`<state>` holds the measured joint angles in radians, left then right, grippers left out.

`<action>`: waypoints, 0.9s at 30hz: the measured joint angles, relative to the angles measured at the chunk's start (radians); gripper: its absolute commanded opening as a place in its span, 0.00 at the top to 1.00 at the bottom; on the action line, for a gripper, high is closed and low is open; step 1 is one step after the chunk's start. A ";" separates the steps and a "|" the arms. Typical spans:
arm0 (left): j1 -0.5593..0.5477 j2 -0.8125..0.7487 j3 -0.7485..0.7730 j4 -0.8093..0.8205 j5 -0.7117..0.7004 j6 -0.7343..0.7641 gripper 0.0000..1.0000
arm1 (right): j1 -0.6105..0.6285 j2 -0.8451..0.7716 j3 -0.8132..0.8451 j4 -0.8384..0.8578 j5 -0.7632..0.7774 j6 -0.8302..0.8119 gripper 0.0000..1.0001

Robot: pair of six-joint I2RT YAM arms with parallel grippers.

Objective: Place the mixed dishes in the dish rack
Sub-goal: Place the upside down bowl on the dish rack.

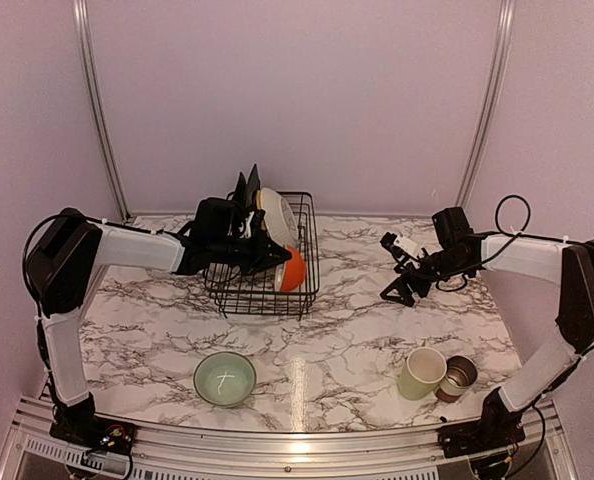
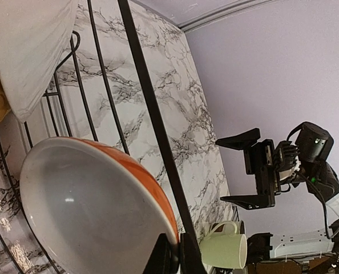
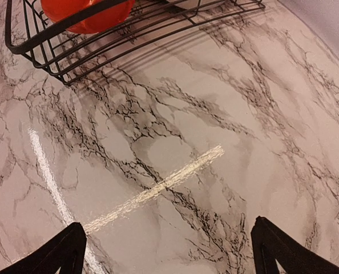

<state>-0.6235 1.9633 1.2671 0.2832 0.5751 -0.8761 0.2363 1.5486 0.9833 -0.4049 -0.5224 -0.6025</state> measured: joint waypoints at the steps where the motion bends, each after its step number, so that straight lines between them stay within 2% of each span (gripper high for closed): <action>1: 0.000 0.009 0.000 0.003 0.007 -0.006 1.00 | 0.000 0.000 0.000 0.000 0.000 0.000 0.02; 18: 0.035 0.048 0.013 0.005 0.068 -0.039 1.00 | 0.000 0.006 0.000 -0.004 0.000 -0.005 0.01; 27: 0.076 0.019 -0.002 -0.068 0.051 0.045 1.00 | 0.000 0.006 0.002 -0.011 0.000 -0.012 0.02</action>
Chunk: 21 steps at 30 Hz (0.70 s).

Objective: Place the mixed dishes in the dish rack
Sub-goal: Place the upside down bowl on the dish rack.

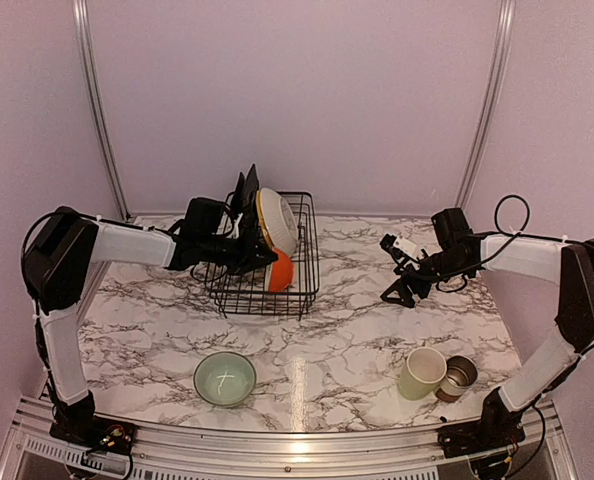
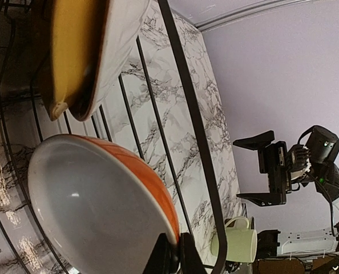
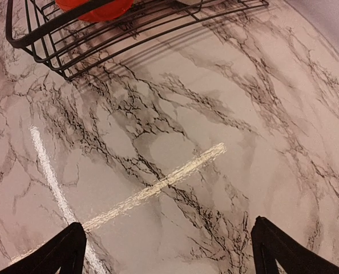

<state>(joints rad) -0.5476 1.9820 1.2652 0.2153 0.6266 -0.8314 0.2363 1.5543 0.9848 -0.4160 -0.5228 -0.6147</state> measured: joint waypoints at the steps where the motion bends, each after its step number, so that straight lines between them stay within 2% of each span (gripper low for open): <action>1: 0.002 -0.010 -0.009 -0.009 -0.002 0.013 1.00 | 0.000 0.000 0.000 -0.002 0.000 -0.001 0.01; 4: 0.008 -0.037 -0.040 -0.018 -0.002 0.035 0.98 | 0.000 0.000 0.000 -0.004 0.000 -0.003 0.01; 9: 0.024 -0.072 -0.067 -0.062 -0.012 0.080 0.86 | 0.000 0.000 0.000 -0.005 -0.001 -0.005 0.02; 17: 0.059 -0.148 -0.066 -0.291 -0.206 0.206 0.70 | 0.000 0.000 0.000 -0.007 -0.004 -0.006 0.02; 21: 0.058 -0.164 -0.047 -0.409 -0.318 0.274 0.66 | 0.002 0.000 0.000 -0.010 -0.008 -0.006 0.02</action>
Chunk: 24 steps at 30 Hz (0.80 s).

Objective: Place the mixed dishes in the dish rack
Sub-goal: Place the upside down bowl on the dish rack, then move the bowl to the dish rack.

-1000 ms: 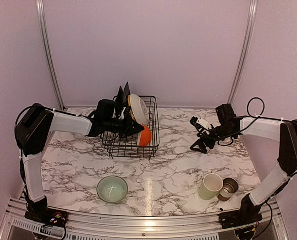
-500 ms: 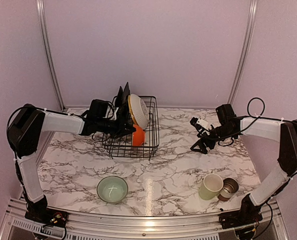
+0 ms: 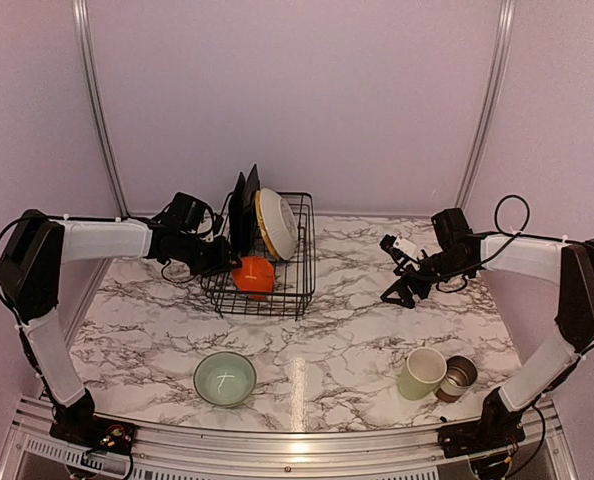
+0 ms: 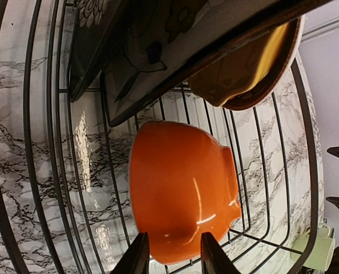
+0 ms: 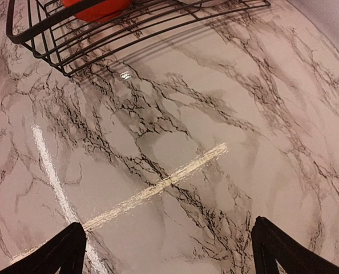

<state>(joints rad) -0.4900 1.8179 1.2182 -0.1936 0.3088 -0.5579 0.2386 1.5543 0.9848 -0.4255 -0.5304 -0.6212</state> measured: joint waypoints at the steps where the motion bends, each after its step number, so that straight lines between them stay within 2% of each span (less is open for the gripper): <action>1: 0.000 -0.004 0.004 -0.022 -0.019 0.011 0.65 | 0.001 0.000 0.000 0.000 0.000 0.000 0.02; 8: -0.005 -0.043 0.063 -0.103 -0.106 0.104 0.62 | 0.005 0.000 0.000 -0.002 -0.002 0.000 0.02; 15: -0.039 -0.042 0.175 -0.169 -0.117 0.200 0.63 | 0.007 0.001 0.000 -0.002 -0.002 -0.004 0.02; 19: -0.086 0.006 0.266 -0.216 -0.115 0.260 0.65 | 0.010 0.002 0.000 -0.002 -0.001 -0.004 0.02; 24: -0.145 0.094 0.360 -0.307 -0.111 0.334 0.74 | 0.010 0.002 0.000 -0.002 -0.001 -0.005 0.02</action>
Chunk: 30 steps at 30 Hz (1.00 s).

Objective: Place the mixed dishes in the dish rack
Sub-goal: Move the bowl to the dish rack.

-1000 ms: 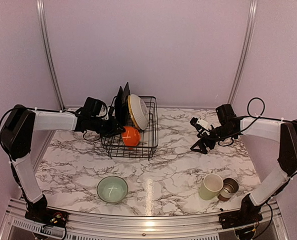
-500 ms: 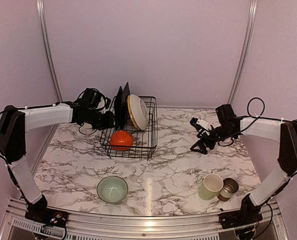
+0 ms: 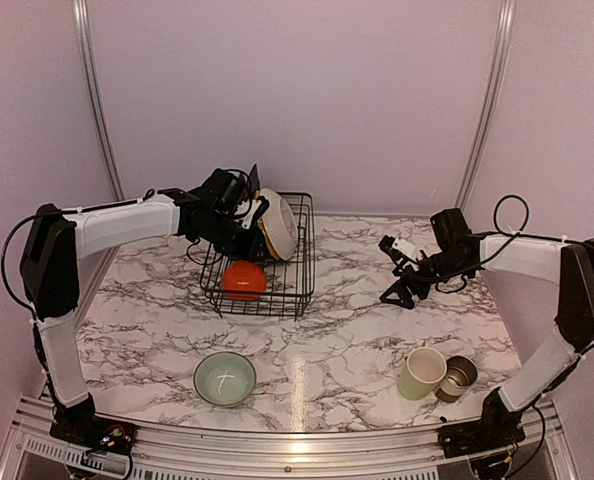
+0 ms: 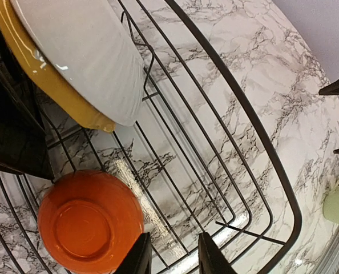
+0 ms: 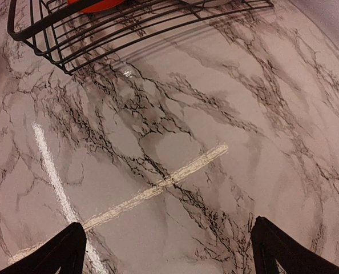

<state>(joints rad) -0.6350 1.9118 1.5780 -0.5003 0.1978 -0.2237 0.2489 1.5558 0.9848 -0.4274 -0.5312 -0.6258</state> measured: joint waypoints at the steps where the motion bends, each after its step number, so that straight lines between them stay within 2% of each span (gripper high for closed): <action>1: -0.010 0.016 0.016 -0.024 -0.001 0.013 0.75 | 0.000 0.000 0.000 0.000 0.000 0.000 0.02; 13: -0.074 0.147 0.144 -0.298 -0.183 0.113 0.86 | 0.012 0.000 0.000 0.000 0.007 -0.006 0.01; 22: -0.078 0.230 0.228 -0.380 -0.299 0.119 0.86 | 0.017 0.000 0.000 0.000 0.018 -0.009 0.02; 30: -0.086 0.272 0.294 -0.388 -0.371 0.116 0.86 | 0.017 0.000 0.000 0.000 0.020 -0.014 0.02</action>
<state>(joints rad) -0.7212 2.1834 1.8725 -0.8886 -0.1730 -0.1081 0.2661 1.5562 0.9852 -0.4278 -0.5114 -0.6395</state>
